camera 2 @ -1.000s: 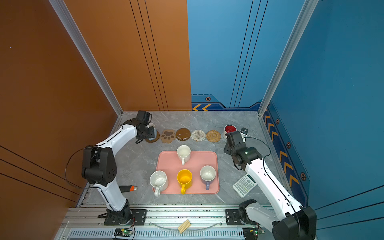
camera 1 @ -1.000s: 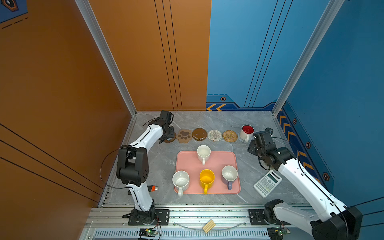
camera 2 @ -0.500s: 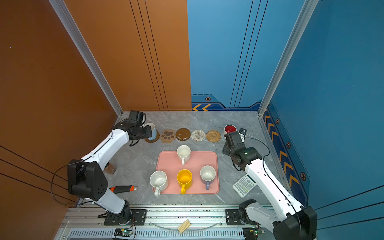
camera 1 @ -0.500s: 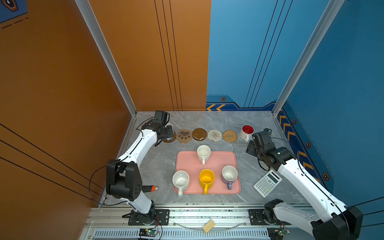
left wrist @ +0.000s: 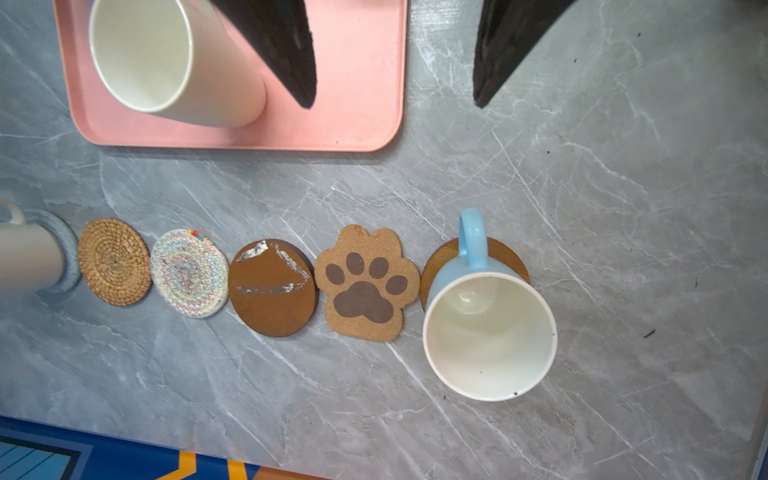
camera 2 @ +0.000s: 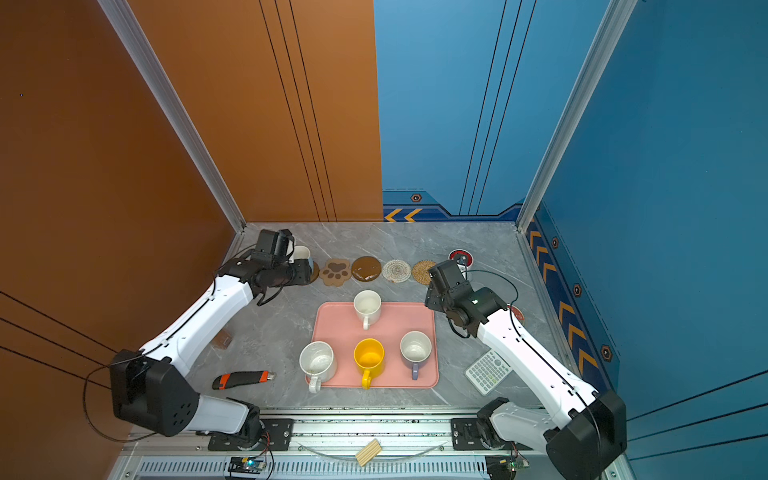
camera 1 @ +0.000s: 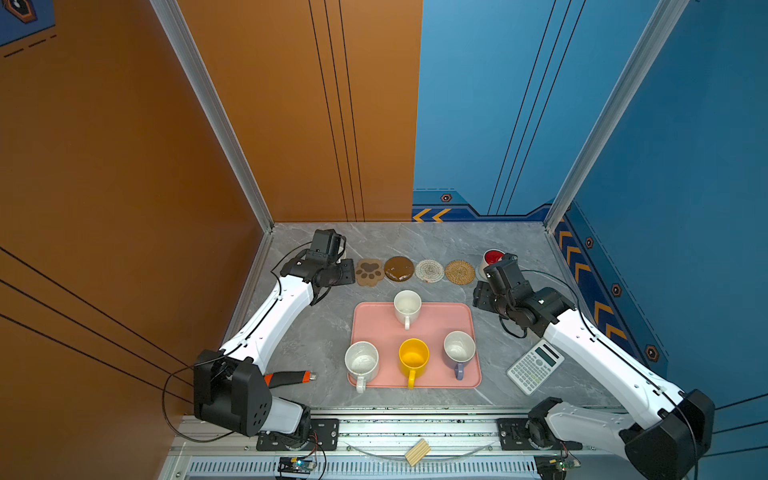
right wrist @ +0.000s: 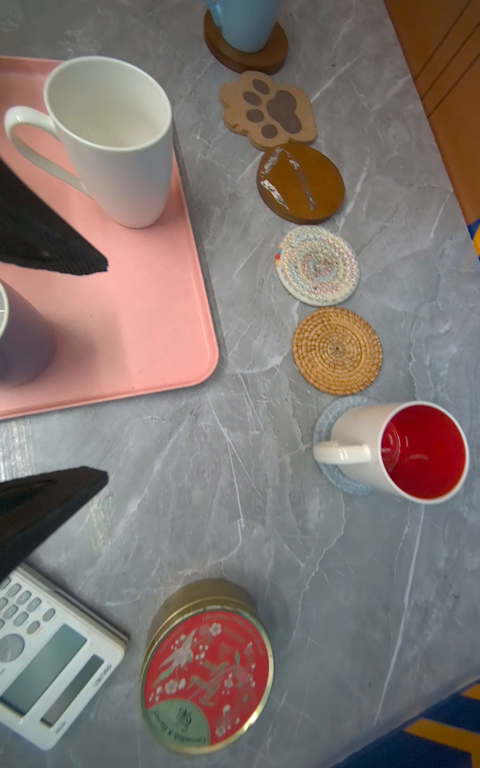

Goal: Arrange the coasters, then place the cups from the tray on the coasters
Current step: 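Raise the left gripper while the right swings over the white mug on the tray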

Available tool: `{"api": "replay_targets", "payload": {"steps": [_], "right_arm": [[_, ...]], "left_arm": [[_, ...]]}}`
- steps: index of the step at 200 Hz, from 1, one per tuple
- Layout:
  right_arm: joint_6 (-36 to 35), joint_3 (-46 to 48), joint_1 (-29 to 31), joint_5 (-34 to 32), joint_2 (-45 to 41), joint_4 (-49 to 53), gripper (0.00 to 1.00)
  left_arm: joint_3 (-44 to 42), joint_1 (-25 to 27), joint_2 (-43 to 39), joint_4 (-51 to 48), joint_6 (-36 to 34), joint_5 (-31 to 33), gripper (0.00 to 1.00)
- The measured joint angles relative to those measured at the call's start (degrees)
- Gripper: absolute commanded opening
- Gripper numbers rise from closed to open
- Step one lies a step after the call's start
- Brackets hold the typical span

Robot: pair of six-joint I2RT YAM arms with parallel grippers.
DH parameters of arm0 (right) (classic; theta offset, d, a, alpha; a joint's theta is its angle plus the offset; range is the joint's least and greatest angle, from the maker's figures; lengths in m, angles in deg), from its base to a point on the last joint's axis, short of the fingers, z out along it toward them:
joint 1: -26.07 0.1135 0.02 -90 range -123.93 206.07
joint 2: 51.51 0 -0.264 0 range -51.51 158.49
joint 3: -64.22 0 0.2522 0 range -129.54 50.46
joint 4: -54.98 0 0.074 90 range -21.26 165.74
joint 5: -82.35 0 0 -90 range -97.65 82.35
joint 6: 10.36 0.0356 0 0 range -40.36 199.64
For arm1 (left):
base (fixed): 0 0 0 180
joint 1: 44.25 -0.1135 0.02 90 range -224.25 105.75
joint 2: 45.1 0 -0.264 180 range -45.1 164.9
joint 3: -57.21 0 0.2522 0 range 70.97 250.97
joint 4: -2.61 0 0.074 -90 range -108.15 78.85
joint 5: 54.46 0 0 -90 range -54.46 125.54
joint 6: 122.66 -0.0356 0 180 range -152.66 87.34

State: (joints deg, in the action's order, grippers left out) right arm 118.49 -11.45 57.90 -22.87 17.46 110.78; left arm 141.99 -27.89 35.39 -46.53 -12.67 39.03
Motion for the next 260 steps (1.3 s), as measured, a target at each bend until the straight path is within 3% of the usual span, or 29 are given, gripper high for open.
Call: {"api": "replay_targets", "payload": {"steps": [56, 121, 260], "right_arm": [[0.0, -4.4, 8.3, 3.7, 8.4, 0.0, 0.71], [1.8, -8.7, 16.5, 7.8, 16.0, -1.2, 0.68], [6.2, -12.3, 21.6, 12.2, 26.6, -5.5, 0.59]], "left_arm": [[-3.7, 4.3, -5.4, 0.5, 0.0, 0.1, 0.62], [-8.7, 5.8, -11.1, 2.3, -0.1, 0.3, 0.62], [-13.8, 6.2, -13.9, 4.0, -0.1, 0.6, 0.63]]}}
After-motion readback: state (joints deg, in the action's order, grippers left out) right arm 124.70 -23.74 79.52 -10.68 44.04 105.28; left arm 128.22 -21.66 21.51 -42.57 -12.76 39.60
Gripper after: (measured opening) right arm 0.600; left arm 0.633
